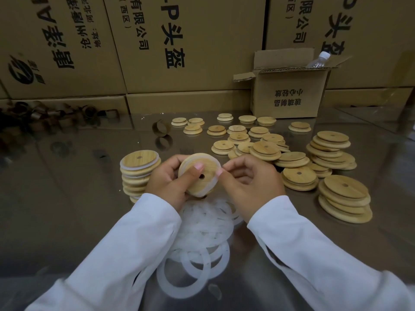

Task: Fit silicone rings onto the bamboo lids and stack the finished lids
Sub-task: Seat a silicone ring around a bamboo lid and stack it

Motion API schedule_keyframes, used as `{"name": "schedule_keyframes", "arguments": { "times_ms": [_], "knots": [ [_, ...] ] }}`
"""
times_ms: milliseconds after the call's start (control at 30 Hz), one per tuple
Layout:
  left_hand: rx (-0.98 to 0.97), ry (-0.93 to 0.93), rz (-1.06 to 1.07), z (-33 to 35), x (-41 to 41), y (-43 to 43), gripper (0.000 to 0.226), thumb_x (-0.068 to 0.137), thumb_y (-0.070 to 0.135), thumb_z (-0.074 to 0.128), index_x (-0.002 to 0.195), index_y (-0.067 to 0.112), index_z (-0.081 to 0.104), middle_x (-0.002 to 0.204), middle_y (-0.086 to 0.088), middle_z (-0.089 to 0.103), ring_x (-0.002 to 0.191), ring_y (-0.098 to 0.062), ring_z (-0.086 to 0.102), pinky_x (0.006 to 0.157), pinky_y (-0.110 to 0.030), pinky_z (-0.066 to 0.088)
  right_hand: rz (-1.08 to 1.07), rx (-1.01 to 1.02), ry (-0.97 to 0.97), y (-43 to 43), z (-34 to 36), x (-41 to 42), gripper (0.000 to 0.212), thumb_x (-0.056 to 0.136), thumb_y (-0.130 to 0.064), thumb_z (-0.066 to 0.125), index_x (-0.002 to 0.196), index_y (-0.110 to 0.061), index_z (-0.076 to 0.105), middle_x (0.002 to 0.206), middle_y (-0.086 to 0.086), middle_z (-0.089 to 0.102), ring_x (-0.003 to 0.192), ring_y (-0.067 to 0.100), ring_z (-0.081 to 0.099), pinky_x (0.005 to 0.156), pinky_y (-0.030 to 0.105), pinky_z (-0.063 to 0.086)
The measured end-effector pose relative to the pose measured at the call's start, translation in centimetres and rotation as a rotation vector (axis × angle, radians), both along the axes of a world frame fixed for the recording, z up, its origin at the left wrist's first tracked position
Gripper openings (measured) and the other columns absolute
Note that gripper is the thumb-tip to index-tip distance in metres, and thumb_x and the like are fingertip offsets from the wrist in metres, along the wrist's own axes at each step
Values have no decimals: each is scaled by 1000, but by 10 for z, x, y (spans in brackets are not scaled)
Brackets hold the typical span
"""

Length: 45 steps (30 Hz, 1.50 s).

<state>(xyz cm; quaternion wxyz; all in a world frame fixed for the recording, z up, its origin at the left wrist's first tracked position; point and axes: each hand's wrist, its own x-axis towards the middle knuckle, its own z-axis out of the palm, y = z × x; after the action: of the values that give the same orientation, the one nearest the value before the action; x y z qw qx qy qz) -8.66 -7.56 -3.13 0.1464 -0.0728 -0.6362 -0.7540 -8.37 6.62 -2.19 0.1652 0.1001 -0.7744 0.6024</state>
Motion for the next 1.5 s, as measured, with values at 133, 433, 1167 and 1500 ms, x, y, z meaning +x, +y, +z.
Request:
{"name": "schedule_keyframes", "arguments": {
  "times_ms": [133, 433, 1167, 1500],
  "knots": [
    [13, -1, 0, 0, 0, 1, 22, 62, 24, 64, 81, 12, 64, 68, 0, 68, 65, -15, 63, 60, -33, 55, -26, 86, -7, 0, -2, 1, 15, 73, -29, 73, 69, -27, 59, 62, -15, 63, 65, -4, 59, 59, 11, 47],
    [-14, 8, -60, 0, 1, 0, 28, 62, 17, 65, 88, 9, 64, 75, -7, 72, 71, -21, 66, 66, -32, 55, -161, 112, -5, 0, 1, 2, 17, 77, -31, 68, 64, -29, 57, 59, -17, 58, 60, -4, 56, 59, 15, 45],
    [-144, 72, -102, -3, 1, -3, 32, 65, 14, 63, 98, 14, 61, 84, 3, 74, 80, -12, 69, 71, -24, 57, -129, -35, -51, 5, 0, -9, 18, 79, -20, 68, 63, -26, 64, 66, -12, 64, 66, 2, 59, 62, 14, 43],
    [-149, 58, -83, -2, 2, -3, 26, 74, 5, 61, 98, 14, 61, 83, 3, 74, 80, -12, 69, 72, -26, 56, -108, -129, -141, 7, 0, -13, 17, 78, -19, 70, 62, -24, 65, 69, -7, 68, 71, 9, 64, 64, 20, 45]
  ]
}}
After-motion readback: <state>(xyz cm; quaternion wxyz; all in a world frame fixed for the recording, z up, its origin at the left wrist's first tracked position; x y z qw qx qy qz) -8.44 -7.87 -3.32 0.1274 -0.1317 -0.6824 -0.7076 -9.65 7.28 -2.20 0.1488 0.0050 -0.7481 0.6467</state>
